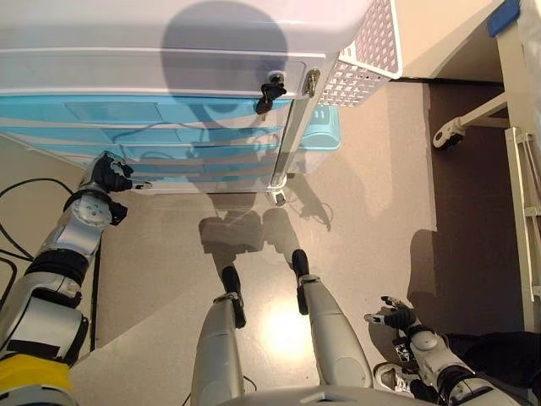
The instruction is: Open the drawer and pick up the medicine
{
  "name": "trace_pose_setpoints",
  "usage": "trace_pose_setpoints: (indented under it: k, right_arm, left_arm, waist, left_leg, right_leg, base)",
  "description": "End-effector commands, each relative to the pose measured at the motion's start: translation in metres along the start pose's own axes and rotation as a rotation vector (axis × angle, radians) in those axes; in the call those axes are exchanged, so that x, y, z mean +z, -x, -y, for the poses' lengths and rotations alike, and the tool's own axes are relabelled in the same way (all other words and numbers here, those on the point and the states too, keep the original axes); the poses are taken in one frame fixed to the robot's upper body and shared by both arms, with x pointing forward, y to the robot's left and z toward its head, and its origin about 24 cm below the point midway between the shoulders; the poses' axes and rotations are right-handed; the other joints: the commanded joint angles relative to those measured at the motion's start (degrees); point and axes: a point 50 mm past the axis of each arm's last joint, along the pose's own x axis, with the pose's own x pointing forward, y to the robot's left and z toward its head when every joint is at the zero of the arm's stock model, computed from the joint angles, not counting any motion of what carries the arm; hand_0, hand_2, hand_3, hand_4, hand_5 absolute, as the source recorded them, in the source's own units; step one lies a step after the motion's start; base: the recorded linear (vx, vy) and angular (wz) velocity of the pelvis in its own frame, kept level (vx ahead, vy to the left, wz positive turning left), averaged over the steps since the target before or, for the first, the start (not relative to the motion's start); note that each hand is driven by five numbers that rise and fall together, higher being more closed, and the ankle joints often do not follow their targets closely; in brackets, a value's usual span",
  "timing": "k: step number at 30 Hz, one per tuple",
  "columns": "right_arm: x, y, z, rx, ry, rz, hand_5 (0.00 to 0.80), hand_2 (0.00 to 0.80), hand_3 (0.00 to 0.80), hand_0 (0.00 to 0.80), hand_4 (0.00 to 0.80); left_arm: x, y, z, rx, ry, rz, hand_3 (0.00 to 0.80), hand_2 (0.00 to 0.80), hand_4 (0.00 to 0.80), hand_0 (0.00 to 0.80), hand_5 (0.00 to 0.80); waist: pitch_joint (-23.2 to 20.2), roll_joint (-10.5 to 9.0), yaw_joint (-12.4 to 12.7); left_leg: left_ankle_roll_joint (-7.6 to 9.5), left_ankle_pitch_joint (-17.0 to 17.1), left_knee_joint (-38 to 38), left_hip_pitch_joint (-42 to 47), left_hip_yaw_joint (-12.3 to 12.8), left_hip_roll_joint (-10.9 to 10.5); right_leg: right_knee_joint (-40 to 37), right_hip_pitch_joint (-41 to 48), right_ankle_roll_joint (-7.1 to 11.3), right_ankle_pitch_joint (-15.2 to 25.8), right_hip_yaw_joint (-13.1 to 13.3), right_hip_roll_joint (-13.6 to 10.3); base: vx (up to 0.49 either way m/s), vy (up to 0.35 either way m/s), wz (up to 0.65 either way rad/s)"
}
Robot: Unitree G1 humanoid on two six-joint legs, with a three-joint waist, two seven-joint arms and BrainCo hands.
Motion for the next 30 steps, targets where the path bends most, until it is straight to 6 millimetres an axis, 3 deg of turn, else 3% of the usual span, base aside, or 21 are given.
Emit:
trace_pose_setpoints:
  k: [1, 4, 5, 6, 7, 9, 13, 14, 15, 17, 21, 22, 25, 26, 27, 28, 29, 30]
  right_arm:
    - [-0.007, 0.003, 0.009, -0.021, 0.066, 0.006, 0.000, 0.000, 0.000, 0.000, 0.000]
    - [-0.008, 0.003, 0.011, -0.021, 0.072, -0.005, 0.000, 0.000, 0.000, 0.000, 0.000]
    - [-0.011, 0.004, 0.015, -0.022, 0.079, -0.028, 0.000, 0.000, 0.000, 0.000, 0.000]
    - [-0.012, 0.004, 0.015, -0.022, 0.080, -0.031, 0.000, 0.000, 0.000, 0.000, 0.000]
    - [-0.019, 0.006, 0.018, -0.020, 0.073, -0.055, 0.000, 0.000, 0.000, 0.000, 0.000]
    - [-0.025, 0.008, 0.018, -0.018, 0.074, -0.077, 0.000, 0.000, 0.000, 0.000, 0.000]
    - [-0.025, 0.008, 0.018, -0.018, 0.074, -0.077, 0.000, 0.000, 0.000, 0.000, 0.000]
    - [-0.033, 0.010, 0.019, -0.014, 0.069, -0.103, 0.000, 0.000, 0.000, 0.000, 0.000]
    - [-0.056, 0.019, 0.017, 0.002, 0.056, -0.185, 0.000, 0.000, 0.000, 0.000, 0.000]
    - [-0.064, 0.023, 0.015, 0.012, 0.047, -0.213, 0.000, 0.000, 0.000, 0.000, 0.000]
    - [-0.067, 0.024, 0.010, 0.031, 0.047, -0.223, 0.000, 0.000, 0.000, 0.000, 0.000]
    - [-0.064, 0.024, 0.004, 0.049, 0.032, -0.205, 0.000, 0.000, 0.000, 0.000, 0.000]
    - [-0.064, 0.024, 0.000, 0.055, -0.004, -0.203, 0.000, 0.000, 0.000, 0.000, 0.000]
    - [-0.062, 0.023, -0.005, 0.057, -0.036, -0.197, 0.000, 0.000, 0.000, 0.000, 0.000]
    - [-0.062, 0.023, -0.005, 0.057, -0.036, -0.197, 0.000, 0.000, 0.000, 0.000, 0.000]
    - [-0.061, 0.022, -0.008, 0.055, -0.054, -0.192, 0.000, 0.000, 0.000, 0.000, 0.000]
    - [-0.061, 0.023, -0.008, 0.055, -0.054, -0.192, 0.000, 0.000, 0.000, 0.000, 0.000]
    - [-0.063, 0.023, -0.013, 0.056, -0.066, -0.201, 0.000, 0.000, 0.000, 0.000, 0.000]
  left_arm:
    - [0.008, -0.005, -0.033, 0.137, 0.070, 0.043, 0.000, 0.000, 0.000, 0.000, 0.000]
    - [0.000, -0.002, -0.024, 0.077, 0.138, 0.012, 0.000, 0.000, 0.000, 0.000, 0.000]
    - [-0.004, 0.002, -0.016, 0.011, 0.227, 0.011, 0.000, 0.000, 0.000, 0.000, 0.000]
    - [-0.004, 0.002, -0.015, 0.009, 0.226, 0.011, 0.000, 0.000, 0.000, 0.000, 0.000]
    - [-0.008, 0.012, -0.009, -0.050, 0.349, 0.045, 0.000, 0.000, 0.000, 0.000, 0.000]
    - [-0.013, 0.019, -0.005, -0.078, 0.406, 0.047, 0.000, 0.000, 0.000, 0.000, 0.000]
    - [-0.013, 0.019, -0.005, -0.078, 0.406, 0.047, 0.000, 0.000, 0.000, 0.000, 0.000]
    - [-0.024, 0.028, -0.001, -0.107, 0.505, 0.036, 0.000, 0.000, 0.000, 0.000, 0.000]
    - [-0.063, 0.065, 0.017, -0.182, 0.737, -0.048, 0.000, 0.000, 0.000, 0.000, 0.000]
    - [-0.090, 0.086, 0.034, -0.183, 0.848, -0.151, 0.000, 0.000, 0.000, 0.000, 0.000]
    - [-0.110, 0.106, 0.053, -0.180, 0.904, -0.251, 0.000, 0.000, 0.000, 0.000, 0.000]
    - [-0.125, 0.121, 0.073, -0.169, 0.925, -0.346, 0.000, 0.000, 0.000, 0.000, 0.000]
    - [-0.139, 0.136, 0.090, -0.157, 0.915, -0.437, 0.000, 0.000, 0.000, 0.000, 0.000]
    - [-0.153, 0.156, 0.115, -0.157, 0.892, -0.566, 0.000, 0.000, 0.000, 0.000, 0.000]
    - [-0.153, 0.156, 0.115, -0.157, 0.892, -0.566, 0.000, 0.000, 0.000, 0.000, 0.000]
    - [-0.165, 0.178, 0.134, -0.163, 0.891, -0.676, 0.000, 0.000, 0.000, 0.000, 0.000]
    - [-0.165, 0.178, 0.134, -0.164, 0.891, -0.676, 0.000, 0.000, 0.000, 0.000, 0.000]
    - [-0.171, 0.201, 0.154, -0.153, 0.925, -0.776, 0.000, 0.000, 0.000, 0.000, 0.000]
  waist:
    - [-0.83, 0.97, -1.29]
    - [-0.68, 1.06, -0.99]
    - [-0.77, 1.01, -0.70]
    - [-0.73, 1.44, -0.58]
    - [-1.21, 1.40, 0.15]
    - [-1.37, 1.59, 0.47]
    - [-1.37, 1.59, 0.47]
    - [-1.89, 1.95, 1.09]
    - [-4.75, 2.87, 2.54]
    - [-7.13, 3.13, 3.35]
    - [-9.55, 3.12, 3.72]
    - [-11.28, 2.85, 3.99]
    - [-12.59, 2.63, 4.10]
    - [-13.63, 2.45, 4.26]
    - [-13.58, 2.46, 4.22]
    - [-14.35, 2.25, 4.42]
    - [-14.32, 2.26, 4.41]
    - [-15.15, 2.06, 4.81]
  left_leg:
    - [3.05, -6.33, 0.25, 5.02, 1.52, -2.41]
    - [3.07, -5.99, -0.68, 6.65, 1.64, -2.48]
    - [3.22, -3.93, -1.99, 7.71, 2.12, -2.93]
    - [3.00, -5.64, -1.75, 8.53, 1.55, -2.82]
    - [3.09, -3.59, -3.73, 10.74, 1.79, -3.40]
    - [3.03, -3.41, -4.87, 12.46, 1.58, -3.69]
    - [3.03, -3.41, -4.87, 12.46, 1.58, -3.69]
    - [2.80, -2.96, -6.35, 14.44, 1.36, -3.92]
    - [2.05, -0.62, -13.09, 22.57, -0.44, -4.97]
    - [1.59, 0.90, -17.34, 26.99, -1.91, -5.26]
    - [1.23, 2.22, -20.98, 30.93, -2.79, -5.06]
    - [0.95, 3.05, -23.04, 32.96, -3.18, -4.60]
    - [0.57, 3.83, -24.97, 34.57, -3.39, -4.27]
    - [0.14, 4.68, -26.51, 35.71, -3.66, -3.86]
    - [0.14, 4.72, -26.58, 35.80, -3.69, -3.86]
    - [-0.06, 5.04, -27.37, 36.74, -3.68, -3.56]
    - [-0.07, 5.05, -27.42, 36.81, -3.69, -3.56]
    - [-0.18, 5.25, -28.15, 37.62, -3.75, -3.37]
  right_leg:
    - [-2.81, 3.70, 3.05, 0.13, 0.26, 0.68]
    - [-3.43, 5.10, 3.14, 0.49, 0.39, 0.70]
    - [-4.67, 6.37, 2.81, 2.19, 0.48, 0.36]
    - [-4.16, 7.08, 3.05, 0.71, 0.36, 0.58]
    - [-6.12, 9.54, 2.88, 2.35, 0.31, 0.08]
    - [-7.00, 11.36, 2.85, 2.42, 0.05, -0.06]
    - [-7.00, 11.36, 2.85, 2.42, 0.05, -0.06]
    - [-8.18, 13.43, 2.90, 2.67, -0.32, -0.32]
    - [-13.45, 22.44, 3.09, 3.13, -3.01, -1.19]
    - [-15.96, 26.73, 3.03, 3.03, -5.17, -1.13]
    - [-18.03, 30.48, 2.80, 2.83, -6.66, -0.78]
    - [-19.21, 32.49, 2.59, 2.60, -7.46, -0.48]
    - [-20.69, 34.27, 2.37, 2.41, -8.29, -0.16]
    - [-21.72, 35.63, 2.06, 2.17, -9.01, 0.12]
    - [-21.77, 35.72, 2.05, 2.18, -9.05, 0.12]
    - [-22.59, 36.81, 1.84, 2.00, -9.47, 0.43]
    - [-22.62, 36.88, 1.84, 2.01, -9.48, 0.43]
    - [-23.59, 38.02, 1.57, 1.91, -9.86, 0.72]
  base:
    - [-0.004, 0.019, -0.06]
    - [-0.025, 0.009, -0.06]
    - [0.017, 0.015, -0.07]
    - [-0.017, -0.037, -0.09]
    - [0.050, -0.017, -0.10]
    - [0.021, -0.029, -0.11]
    - [0.021, -0.004, -0.03]
    - [0.226, -0.103, -0.07]
    - [0.260, -0.133, -0.05]
    - [0.215, -0.135, 0.32]
    - [0.082, -0.072, 0.67]
    - [0.038, -0.053, 0.40]
    - [0.033, -0.075, 0.20]
    - [0.002, -0.040, 0.18]
    - [0.007, -0.069, 0.21]
    - [0.007, -0.030, 0.08]
    - [0.029, -0.054, 0.05]
    - [0.000, 0.000, 0.00]
